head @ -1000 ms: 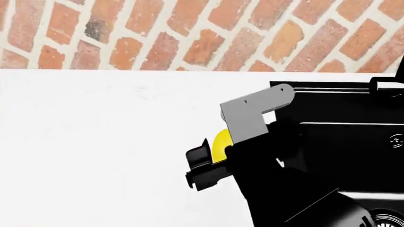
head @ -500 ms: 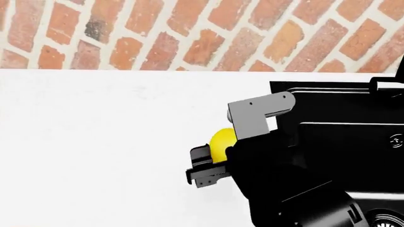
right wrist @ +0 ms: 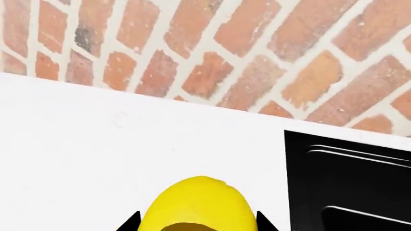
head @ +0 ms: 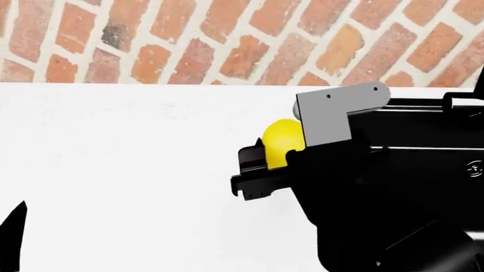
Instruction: There is a mixed pile of frozen fruits and vegetables on the counter. Locate all the frozen vegetables and place the items in a bowl on the counter. Take all the frozen fruits and defrost them in a running sink.
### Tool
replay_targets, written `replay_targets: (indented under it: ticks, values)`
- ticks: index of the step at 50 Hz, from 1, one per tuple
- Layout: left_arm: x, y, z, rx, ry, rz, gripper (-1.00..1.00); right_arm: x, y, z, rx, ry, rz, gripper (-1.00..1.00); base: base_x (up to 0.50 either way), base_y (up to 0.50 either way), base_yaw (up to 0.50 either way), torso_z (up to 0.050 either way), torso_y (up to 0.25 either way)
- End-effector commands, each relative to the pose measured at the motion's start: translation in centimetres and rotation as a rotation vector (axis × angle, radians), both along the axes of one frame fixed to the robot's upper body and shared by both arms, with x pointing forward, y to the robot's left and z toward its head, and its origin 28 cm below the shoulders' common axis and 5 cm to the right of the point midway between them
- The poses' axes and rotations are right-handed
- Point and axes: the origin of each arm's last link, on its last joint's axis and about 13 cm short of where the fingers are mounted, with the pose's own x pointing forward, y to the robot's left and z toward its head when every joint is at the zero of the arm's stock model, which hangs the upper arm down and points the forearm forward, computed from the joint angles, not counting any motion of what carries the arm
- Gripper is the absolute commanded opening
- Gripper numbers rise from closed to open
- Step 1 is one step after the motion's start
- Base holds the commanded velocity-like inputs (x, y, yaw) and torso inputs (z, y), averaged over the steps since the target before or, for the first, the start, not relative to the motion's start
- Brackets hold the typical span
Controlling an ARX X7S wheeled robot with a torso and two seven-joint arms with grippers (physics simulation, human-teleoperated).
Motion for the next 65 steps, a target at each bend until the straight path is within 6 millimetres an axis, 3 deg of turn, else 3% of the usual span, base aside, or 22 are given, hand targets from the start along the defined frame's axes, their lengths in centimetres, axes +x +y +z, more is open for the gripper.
replay_targets:
  ticks: [1,11,14,16,23,24,28,43,49,60,65]
  values:
    - [-1.9,-1.4,1.6,-0.019,0.004,-0.206,1.0,-1.0,-0.2,0.9,-0.002,-0.049,0.028,-1.0,0.0,0.0,0.0,0.0,0.0]
    - [-2.0,-1.9,2.1,-0.036,0.047,-0.317,1.0,-1.2,0.2,-0.5,-0.014,-0.02,0.049,-1.0,0.0,0.0,0.0,0.0,0.0]
    - [-3.2,-3.3,2.3,-0.142,0.105,-0.354,1.0,-1.2,0.2,-0.9,-0.02,-0.015,0.05,-1.0,0.0,0.0,0.0,0.0,0.0]
    - [-3.4,-3.3,1.1,-0.05,0.088,-0.359,1.0,-1.3,0.2,-0.8,-0.017,-0.017,0.049,-1.0,0.0,0.0,0.0,0.0,0.0]
    - [-4.0,-4.1,-0.1,-0.091,0.118,-0.405,1.0,-1.4,0.0,-1.1,-0.014,-0.012,0.045,-1.0,0.0,0.0,0.0,0.0,0.0]
    - [-3.0,-4.8,0.3,-0.085,0.114,-0.415,1.0,-1.5,-0.1,-1.2,-0.013,-0.009,0.045,-1.0,0.0,0.0,0.0,0.0,0.0]
    - [-2.3,-5.9,0.5,-0.063,0.125,-0.447,1.0,-1.4,-0.1,-1.3,-0.013,-0.008,0.043,-1.0,0.0,0.0,0.0,0.0,0.0]
    - [-4.8,-4.9,-3.3,0.068,0.239,-0.428,1.0,-1.5,-0.2,-2.0,-0.012,0.001,0.041,-1.0,0.0,0.0,0.0,0.0,0.0]
    - [-5.9,-4.7,-3.6,0.051,0.276,-0.436,1.0,-1.7,-0.3,-2.4,-0.009,0.011,0.037,-1.0,0.0,0.0,0.0,0.0,0.0]
    - [-6.1,-4.5,-3.9,0.052,0.303,-0.415,1.0,-1.7,-0.4,-2.7,-0.012,0.022,0.035,-1.0,0.0,0.0,0.0,0.0,0.0]
    - [-5.3,-4.6,-4.2,0.054,0.311,-0.397,1.0,-1.8,-0.4,-2.8,-0.013,0.024,0.039,-1.0,0.0,0.0,0.0,0.0,0.0]
